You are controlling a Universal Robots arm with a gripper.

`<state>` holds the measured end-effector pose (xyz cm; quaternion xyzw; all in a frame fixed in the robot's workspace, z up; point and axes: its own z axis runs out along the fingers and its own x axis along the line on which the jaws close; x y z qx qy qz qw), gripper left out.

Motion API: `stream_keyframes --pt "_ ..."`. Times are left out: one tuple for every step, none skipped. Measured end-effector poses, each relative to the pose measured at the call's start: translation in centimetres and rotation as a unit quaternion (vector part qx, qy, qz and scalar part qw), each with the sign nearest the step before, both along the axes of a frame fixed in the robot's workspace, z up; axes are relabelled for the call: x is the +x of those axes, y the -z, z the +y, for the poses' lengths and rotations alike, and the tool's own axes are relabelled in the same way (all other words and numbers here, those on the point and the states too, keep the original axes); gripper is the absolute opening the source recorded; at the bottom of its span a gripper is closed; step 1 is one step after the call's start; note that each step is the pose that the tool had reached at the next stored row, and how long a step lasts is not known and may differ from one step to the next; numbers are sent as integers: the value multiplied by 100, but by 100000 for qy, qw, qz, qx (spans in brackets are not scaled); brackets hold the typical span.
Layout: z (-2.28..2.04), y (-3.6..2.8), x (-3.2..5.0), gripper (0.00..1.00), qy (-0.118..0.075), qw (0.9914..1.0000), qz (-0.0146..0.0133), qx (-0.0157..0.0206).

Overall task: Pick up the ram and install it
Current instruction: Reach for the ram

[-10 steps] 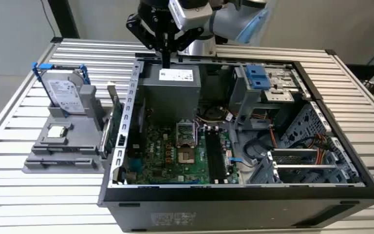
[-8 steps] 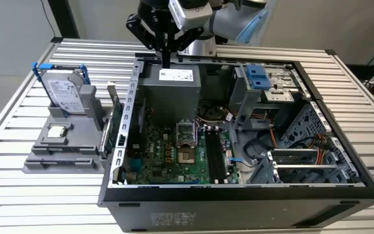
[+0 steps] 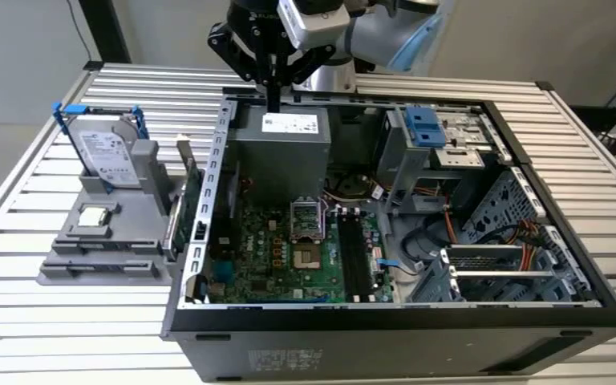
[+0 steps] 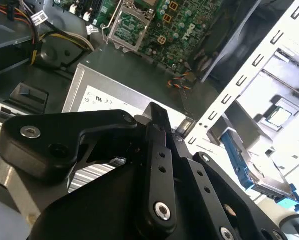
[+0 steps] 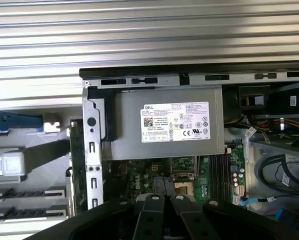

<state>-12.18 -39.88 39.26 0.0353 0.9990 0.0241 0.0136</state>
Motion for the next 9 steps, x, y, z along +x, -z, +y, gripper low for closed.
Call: stream_keyframes --pt "0 0 -1 0 1 100000 -2 1" --pt "0 0 -7 0 7 100000 -3 1" --pt "0 -1 -16 0 10 100000 -1 -5" --pt "0 -1 -22 0 1 100000 2 -4" --pt "0 0 -35 0 1 100000 -2 -1" --pt "0 0 -61 0 -4 100000 -1 -3" --pt "0 0 -92 0 -12 100000 -1 0" --pt "0 0 -129 0 -30 100000 0 -6" --pt "0 0 -165 0 -53 100000 -1 0"
